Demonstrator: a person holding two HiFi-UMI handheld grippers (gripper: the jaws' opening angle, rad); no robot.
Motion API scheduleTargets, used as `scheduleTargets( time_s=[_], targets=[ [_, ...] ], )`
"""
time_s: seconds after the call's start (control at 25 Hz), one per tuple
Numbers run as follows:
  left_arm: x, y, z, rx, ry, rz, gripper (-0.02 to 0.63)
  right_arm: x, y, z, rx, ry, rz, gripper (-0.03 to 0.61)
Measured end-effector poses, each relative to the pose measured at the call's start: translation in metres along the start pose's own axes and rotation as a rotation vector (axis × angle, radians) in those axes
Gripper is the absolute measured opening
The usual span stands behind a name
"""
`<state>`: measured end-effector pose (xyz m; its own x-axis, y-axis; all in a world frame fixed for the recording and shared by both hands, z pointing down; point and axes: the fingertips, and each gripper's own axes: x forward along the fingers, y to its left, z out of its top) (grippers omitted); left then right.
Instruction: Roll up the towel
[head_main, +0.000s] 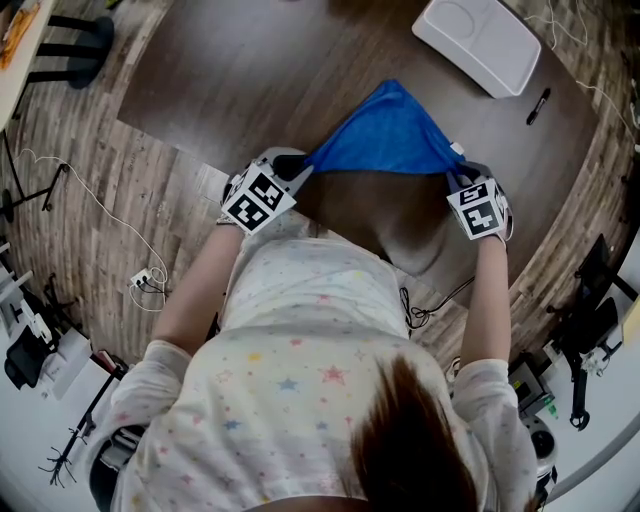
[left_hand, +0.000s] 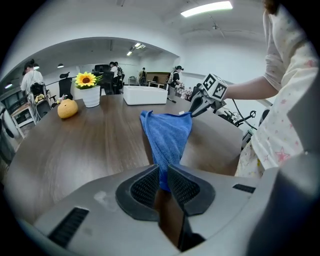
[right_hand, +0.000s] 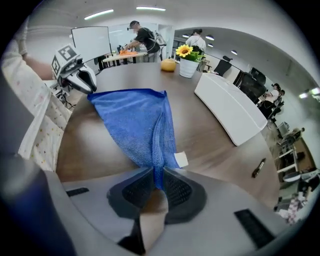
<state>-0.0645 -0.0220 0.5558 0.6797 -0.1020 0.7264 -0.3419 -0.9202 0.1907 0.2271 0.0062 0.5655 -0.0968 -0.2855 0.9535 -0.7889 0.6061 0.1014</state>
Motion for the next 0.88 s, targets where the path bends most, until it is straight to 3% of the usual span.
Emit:
scheduleTargets(
  time_s=[0.08, 0.24, 0.36, 0.52, 0.68, 0.88],
  targets=[
    [0.003, -0.003, -0.002, 0.003, 0.007, -0.004, 0.052, -0.005, -0.004, 0.007, 0.035, -0.024, 0.047, 0.031],
    [0.003, -0.003, -0.004, 0.003, 0.012, -0.004, 0.052, -0.016, -0.010, 0.018, 0.064, -0.032, 0.147, 0.029],
    [0.003, -0.002, -0.003, 0.001, 0.006, 0.000, 0.052, -0.015, -0.033, 0.006, 0.035, 0.009, 0.087, 0.061],
    [0.001, 0.001, -0.009, -0.015, 0.010, 0.005, 0.052, -0.008, -0.054, 0.000, 0.026, 0.050, -0.001, 0.051],
    [-0.002, 0.003, -0.008, -0.019, -0.001, 0.013, 0.052, -0.018, -0.060, 0.044, 0.105, -0.097, -0.029, 0.051],
    [-0.004, 0.007, -0.006, -0.031, -0.010, 0.019, 0.052, -0.013, -0.033, 0.113, 0.135, -0.264, 0.102, 0.064]
  ],
)
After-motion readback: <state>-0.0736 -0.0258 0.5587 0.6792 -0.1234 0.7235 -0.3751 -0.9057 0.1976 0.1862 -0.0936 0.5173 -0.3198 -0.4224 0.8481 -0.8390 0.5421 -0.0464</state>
